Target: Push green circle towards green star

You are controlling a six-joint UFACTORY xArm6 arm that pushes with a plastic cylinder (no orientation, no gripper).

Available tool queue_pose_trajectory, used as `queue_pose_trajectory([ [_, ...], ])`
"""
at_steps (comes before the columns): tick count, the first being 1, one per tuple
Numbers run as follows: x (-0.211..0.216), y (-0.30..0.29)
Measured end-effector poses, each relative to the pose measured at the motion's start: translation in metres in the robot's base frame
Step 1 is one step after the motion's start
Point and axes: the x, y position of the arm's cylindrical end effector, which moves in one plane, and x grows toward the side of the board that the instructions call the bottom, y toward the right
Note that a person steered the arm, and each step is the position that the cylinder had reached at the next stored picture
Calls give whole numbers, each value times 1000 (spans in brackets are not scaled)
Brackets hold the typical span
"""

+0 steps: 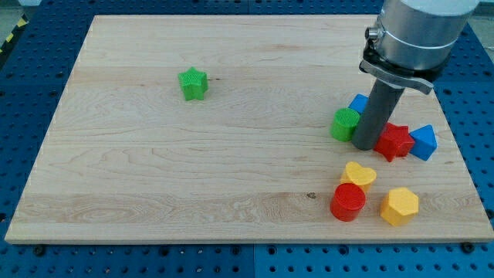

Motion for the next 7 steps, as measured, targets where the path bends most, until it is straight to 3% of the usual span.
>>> queue_pose_trajectory([
  [2,-31,-28],
  [3,-92,-27],
  [4,-120,-23],
  [6,-78,-23],
  [7,-76,-23],
])
